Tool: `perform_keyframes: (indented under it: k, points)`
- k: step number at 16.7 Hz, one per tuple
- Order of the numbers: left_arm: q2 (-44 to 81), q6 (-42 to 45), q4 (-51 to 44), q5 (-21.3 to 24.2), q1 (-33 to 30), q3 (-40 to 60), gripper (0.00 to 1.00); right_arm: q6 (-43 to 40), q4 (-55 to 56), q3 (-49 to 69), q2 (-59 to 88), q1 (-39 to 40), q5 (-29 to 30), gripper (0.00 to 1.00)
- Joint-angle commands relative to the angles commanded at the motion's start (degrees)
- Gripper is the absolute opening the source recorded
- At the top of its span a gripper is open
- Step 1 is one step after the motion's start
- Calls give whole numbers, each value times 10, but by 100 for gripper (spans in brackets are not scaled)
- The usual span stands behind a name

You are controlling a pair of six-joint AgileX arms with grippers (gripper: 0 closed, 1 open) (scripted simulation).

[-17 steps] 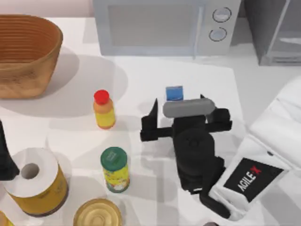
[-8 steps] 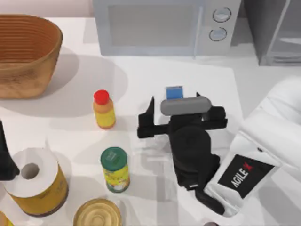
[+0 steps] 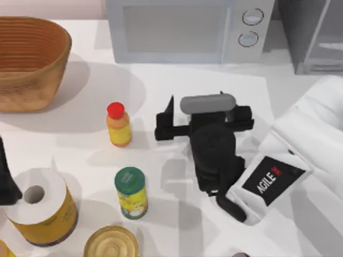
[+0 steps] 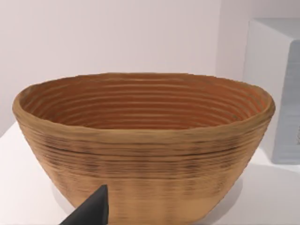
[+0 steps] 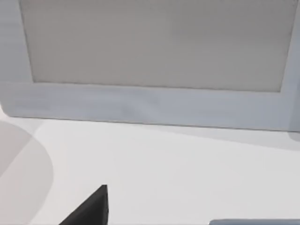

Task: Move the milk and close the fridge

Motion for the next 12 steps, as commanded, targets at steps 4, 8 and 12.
perform_keyframes:
  k: [4,8,12]
  points:
    - [0,0,0,0,0,0,100,0,0,0,0,0,0,85]
    - [0,0,0,0,0,0,100,0,0,0,0,0,0,55]
    - [0,0,0,0,0,0,100,0,0,0,0,0,0,25]
